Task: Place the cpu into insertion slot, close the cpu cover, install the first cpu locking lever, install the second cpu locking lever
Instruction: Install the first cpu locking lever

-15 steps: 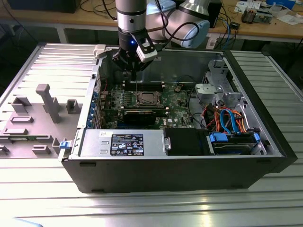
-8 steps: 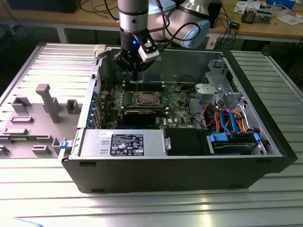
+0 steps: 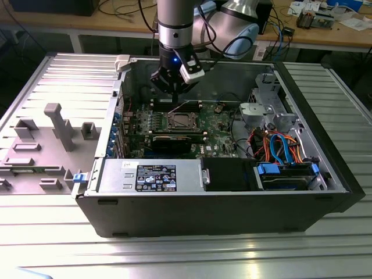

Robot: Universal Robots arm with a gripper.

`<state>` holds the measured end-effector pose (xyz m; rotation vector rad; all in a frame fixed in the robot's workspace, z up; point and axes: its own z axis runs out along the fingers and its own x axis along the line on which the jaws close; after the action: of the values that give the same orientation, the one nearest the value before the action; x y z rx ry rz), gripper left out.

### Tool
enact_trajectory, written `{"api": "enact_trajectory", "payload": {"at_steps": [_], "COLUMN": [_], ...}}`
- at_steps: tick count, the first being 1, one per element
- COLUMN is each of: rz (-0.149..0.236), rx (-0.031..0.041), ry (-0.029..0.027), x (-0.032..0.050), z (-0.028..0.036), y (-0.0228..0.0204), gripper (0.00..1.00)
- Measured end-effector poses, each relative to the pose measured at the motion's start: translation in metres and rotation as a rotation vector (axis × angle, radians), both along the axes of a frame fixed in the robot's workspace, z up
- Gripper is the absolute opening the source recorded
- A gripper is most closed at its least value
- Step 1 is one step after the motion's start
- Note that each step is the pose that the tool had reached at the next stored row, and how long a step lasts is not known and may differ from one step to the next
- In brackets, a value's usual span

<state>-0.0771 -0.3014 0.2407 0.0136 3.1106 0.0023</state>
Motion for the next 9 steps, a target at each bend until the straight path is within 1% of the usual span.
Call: {"api": "enact_trajectory", "payload": {"at_steps": [2, 9], "rz": [0.004, 0.004], "rx": [0.0000, 0.0003], "ry": [0.0001, 0.0000], "x": [0.0001, 0.0001], "z": [-0.0001, -0.0002], "y": [0.0006, 0.0007], "gripper": [0.11, 0.11]}}
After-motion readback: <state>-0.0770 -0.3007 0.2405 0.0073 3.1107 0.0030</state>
